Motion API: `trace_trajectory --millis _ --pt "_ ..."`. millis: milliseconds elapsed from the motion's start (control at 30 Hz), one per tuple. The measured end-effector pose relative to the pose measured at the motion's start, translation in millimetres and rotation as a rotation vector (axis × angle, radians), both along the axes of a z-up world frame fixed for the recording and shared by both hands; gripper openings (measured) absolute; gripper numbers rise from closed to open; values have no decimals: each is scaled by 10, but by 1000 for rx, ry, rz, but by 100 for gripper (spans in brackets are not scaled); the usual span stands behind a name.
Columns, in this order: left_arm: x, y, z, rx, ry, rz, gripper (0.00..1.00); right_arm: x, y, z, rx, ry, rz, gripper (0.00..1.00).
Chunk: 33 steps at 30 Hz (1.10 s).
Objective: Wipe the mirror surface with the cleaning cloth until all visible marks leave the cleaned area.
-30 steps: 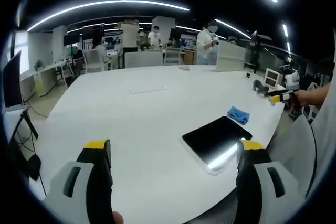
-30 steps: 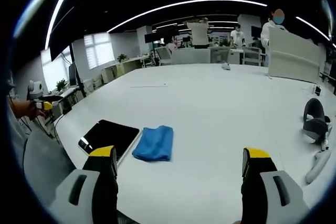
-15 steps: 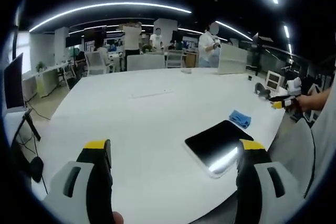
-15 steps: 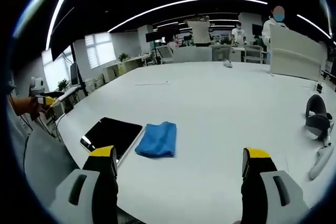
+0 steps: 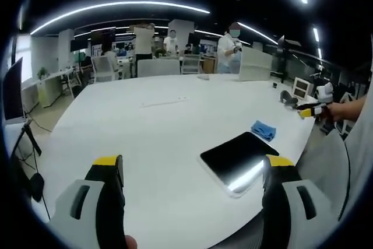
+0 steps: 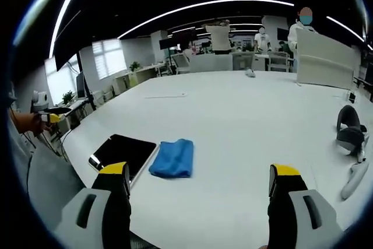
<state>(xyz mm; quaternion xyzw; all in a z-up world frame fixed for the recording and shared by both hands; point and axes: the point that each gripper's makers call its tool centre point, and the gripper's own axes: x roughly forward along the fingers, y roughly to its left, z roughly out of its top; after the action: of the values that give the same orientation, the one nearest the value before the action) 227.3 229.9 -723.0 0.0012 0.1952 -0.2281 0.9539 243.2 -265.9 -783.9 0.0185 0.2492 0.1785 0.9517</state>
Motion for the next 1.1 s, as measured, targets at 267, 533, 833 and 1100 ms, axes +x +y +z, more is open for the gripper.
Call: trace_trajectory --millis 267,533,833,1100 --pt "-1 0 15 1 -6 -3 99 3 6 -44 5 0 0 99" --pt "-44 16 -26 -1 3 3 99 -6 35 -62 10 6 2 98" --pt "-36 4 1 0 -2 7 99 50 -4 -45 19 1 -12 99" --pt "-58 -19 -17 0 4 10 99 36 24 -90 12 8 8 99"
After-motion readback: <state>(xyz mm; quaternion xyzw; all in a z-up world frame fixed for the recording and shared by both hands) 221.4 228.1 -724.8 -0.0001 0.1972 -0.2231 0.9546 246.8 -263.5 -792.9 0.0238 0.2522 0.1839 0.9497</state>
